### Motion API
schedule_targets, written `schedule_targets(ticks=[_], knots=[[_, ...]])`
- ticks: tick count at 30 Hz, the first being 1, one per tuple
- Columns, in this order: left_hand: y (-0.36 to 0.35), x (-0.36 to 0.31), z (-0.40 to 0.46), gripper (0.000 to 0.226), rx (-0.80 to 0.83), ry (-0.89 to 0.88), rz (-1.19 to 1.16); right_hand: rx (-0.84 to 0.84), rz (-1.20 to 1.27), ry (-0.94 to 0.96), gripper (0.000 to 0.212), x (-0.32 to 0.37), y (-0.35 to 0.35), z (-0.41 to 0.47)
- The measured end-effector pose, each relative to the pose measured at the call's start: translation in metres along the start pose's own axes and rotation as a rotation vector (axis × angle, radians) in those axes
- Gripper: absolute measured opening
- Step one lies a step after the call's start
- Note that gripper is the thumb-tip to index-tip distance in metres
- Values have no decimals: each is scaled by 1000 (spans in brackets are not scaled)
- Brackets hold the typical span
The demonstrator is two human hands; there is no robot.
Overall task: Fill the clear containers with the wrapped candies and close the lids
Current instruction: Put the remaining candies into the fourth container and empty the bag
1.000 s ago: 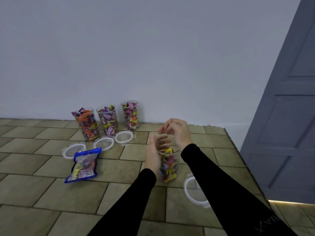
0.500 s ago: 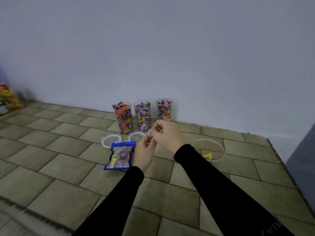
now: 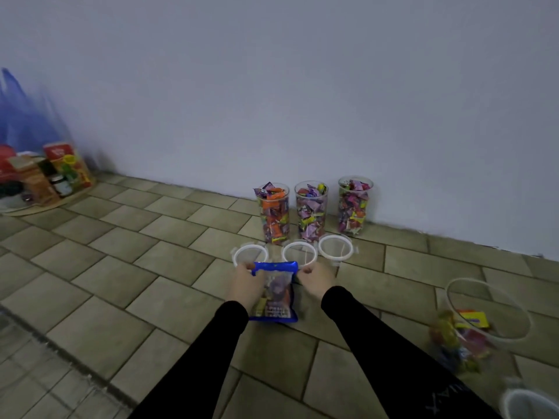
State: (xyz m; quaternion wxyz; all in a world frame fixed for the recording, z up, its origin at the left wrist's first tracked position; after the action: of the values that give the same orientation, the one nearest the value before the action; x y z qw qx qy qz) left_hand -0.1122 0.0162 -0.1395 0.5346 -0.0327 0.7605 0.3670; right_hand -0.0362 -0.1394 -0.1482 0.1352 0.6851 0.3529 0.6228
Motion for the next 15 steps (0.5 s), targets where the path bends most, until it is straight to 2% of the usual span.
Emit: schedule_targets(ticks=[4, 7, 11, 15], knots=[[-1, 6, 14, 22, 6, 9, -17, -32, 194, -98, 28, -5, -16, 17], [0, 8, 20, 24, -7, -18, -66, -67, 309, -101, 26, -3, -17, 20], [-4, -5, 16, 21, -37, -114, -178, -51, 388, -23, 23, 1, -6, 10], [-8, -27, 3, 14, -45, -209, -258, -25, 510, 59, 32, 7, 17, -12]])
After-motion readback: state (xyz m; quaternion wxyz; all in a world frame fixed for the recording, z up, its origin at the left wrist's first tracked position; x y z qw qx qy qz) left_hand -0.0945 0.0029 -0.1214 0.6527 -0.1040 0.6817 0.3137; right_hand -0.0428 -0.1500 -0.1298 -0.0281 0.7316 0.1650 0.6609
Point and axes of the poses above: each hand's wrist, its own z-axis towards the middle knuckle, its own y-axis out of the back of the hand, x = y × z, the point moved 5 cm from there along z, towards the middle knuckle, and after that the axes turned 2 degrees about z, right-handed, at the moved point
